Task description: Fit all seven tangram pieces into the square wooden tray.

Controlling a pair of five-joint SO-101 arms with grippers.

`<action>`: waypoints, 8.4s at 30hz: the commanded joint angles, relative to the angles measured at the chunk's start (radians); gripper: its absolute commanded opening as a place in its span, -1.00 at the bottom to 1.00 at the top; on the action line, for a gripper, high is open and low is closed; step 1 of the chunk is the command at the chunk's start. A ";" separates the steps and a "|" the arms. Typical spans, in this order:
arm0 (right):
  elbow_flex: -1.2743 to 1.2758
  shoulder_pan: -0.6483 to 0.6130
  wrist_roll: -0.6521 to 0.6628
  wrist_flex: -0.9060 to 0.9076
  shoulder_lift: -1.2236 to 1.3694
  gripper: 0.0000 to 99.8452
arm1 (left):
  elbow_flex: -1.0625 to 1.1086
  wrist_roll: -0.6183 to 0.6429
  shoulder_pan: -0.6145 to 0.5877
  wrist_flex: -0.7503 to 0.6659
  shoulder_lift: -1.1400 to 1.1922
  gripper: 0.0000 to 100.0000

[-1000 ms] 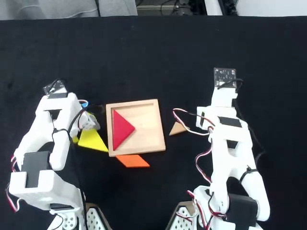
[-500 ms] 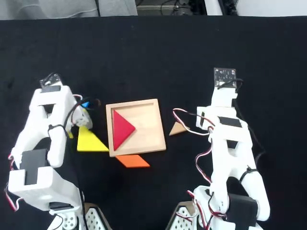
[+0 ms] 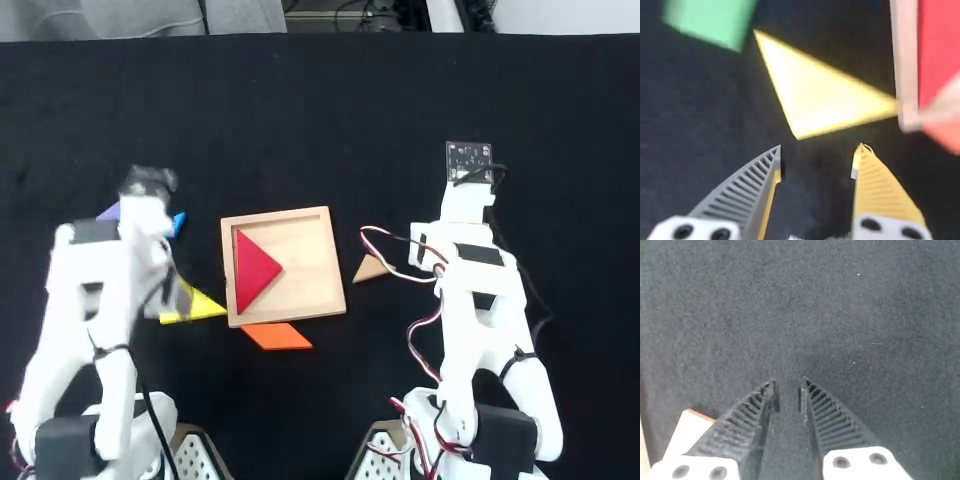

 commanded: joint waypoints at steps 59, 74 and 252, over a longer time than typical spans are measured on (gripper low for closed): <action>-0.015 0.101 -0.003 -0.025 -0.073 -0.85 | -0.202 -0.083 -0.185 -0.407 0.338 -0.54; -0.529 0.210 0.100 0.196 0.446 -0.98 | 0.113 -0.442 -0.476 -0.595 0.290 -0.54; 0.249 0.015 0.040 0.063 -0.450 -0.62 | -0.615 -0.588 0.449 0.066 0.265 -0.45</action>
